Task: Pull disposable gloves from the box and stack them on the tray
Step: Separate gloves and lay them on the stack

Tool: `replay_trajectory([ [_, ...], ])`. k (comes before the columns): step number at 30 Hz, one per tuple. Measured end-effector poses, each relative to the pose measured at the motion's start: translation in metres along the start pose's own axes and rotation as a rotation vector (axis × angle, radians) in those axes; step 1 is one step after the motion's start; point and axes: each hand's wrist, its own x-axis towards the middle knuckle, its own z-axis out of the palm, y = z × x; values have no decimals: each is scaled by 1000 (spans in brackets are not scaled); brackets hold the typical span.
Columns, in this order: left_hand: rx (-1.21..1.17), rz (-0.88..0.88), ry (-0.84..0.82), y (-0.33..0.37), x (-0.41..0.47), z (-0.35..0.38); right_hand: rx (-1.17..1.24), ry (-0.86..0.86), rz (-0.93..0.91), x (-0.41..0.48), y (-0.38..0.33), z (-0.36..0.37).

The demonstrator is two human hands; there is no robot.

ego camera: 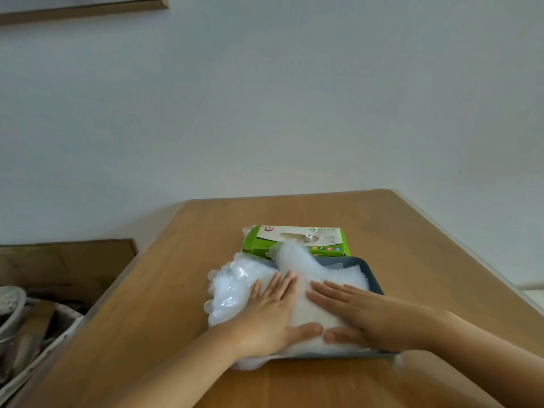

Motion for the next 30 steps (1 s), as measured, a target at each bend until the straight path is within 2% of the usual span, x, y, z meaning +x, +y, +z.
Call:
replay_trajectory([
  [5,-7,-73,-76,-31,-20,-17,-89,-111,80,-19,19,-11],
  [8,49,-79,-150,-41,-28,-37,5,-189,160,-23,23,-26],
  [10,12,-79,-112,-47,-26,-53,94,-93,194,-13,26,-41],
  [12,-147,-79,-10,-54,-16,-72,138,124,181,5,34,-54],
  [14,-327,-62,112,-64,1,-83,114,309,166,30,45,-63],
  [16,-451,-60,205,-78,26,-86,92,398,172,59,55,-69],
  [21,-606,-66,222,-96,78,-72,78,276,122,119,74,-70],
  [25,-556,-60,198,-94,102,-63,89,174,120,142,77,-68],
  [30,-583,-26,210,-103,115,-57,146,238,89,153,78,-60],
])
